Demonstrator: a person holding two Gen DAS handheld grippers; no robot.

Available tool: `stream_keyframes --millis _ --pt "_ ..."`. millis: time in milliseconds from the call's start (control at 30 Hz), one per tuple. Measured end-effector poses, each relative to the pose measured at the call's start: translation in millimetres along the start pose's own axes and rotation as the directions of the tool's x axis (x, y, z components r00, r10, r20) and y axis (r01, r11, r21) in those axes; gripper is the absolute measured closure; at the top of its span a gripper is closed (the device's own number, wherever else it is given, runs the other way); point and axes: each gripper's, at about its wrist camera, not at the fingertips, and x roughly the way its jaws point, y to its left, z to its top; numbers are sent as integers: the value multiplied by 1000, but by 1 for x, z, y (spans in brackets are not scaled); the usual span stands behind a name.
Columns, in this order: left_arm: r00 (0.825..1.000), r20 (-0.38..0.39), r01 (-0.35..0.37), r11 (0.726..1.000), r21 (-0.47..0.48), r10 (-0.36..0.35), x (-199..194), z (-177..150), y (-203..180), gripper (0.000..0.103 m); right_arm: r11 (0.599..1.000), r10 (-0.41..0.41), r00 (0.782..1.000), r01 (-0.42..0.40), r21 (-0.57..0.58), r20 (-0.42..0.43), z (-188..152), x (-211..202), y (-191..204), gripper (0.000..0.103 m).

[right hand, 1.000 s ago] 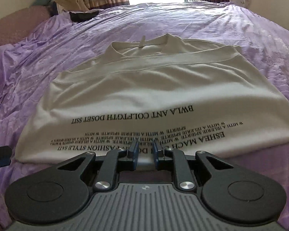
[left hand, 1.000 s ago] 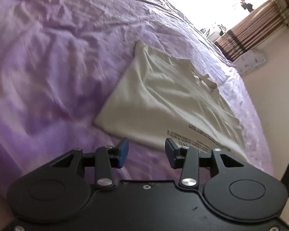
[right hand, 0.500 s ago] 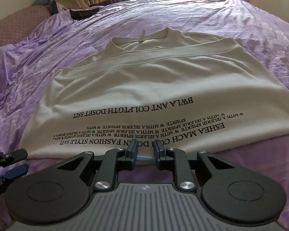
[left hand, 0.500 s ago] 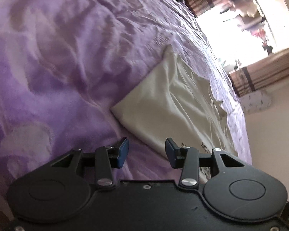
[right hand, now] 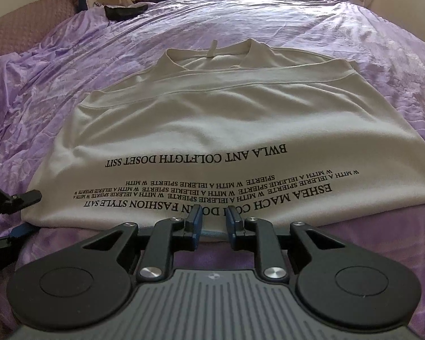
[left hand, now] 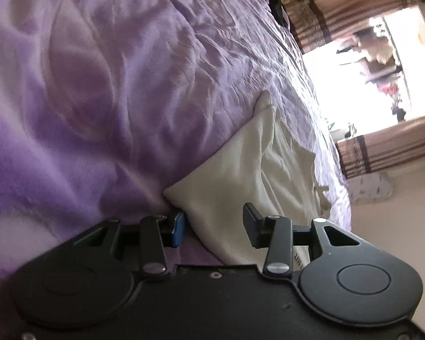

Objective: Fold small clothes

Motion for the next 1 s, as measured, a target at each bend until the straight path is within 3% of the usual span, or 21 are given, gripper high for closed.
stream_keyframes --millis 267,367,433,633,867,933,1000 --pt "993 -16 117 993 -34 -118 18 11 -16 62 999 -31 999 31 -37 -11 0 3 7 78" --pt "998 -17 66 998 -10 -66 22 9 -17 67 999 -27 1000 26 -35 -17 0 3 7 78" --pt "999 -14 49 999 -11 -49 21 5 -11 82 999 -20 1000 19 -26 -20 1 4 5 78" --pt "999 -15 41 999 1 -41 5 1 -11 92 999 -15 1000 15 -29 -20 0 7 4 78" --pt "1000 -20 7 999 36 -6 10 4 -19 95 1000 10 1000 -10 -13 -13 2 1 -1 78" --pt "1000 -20 5 998 55 -4 9 6 -22 95 1000 5 999 -6 12 32 6 -12 -11 77" --pt "1000 -22 3 997 71 -1 9 7 -25 95 998 -53 994 51 27 91 10 -25 -26 76"
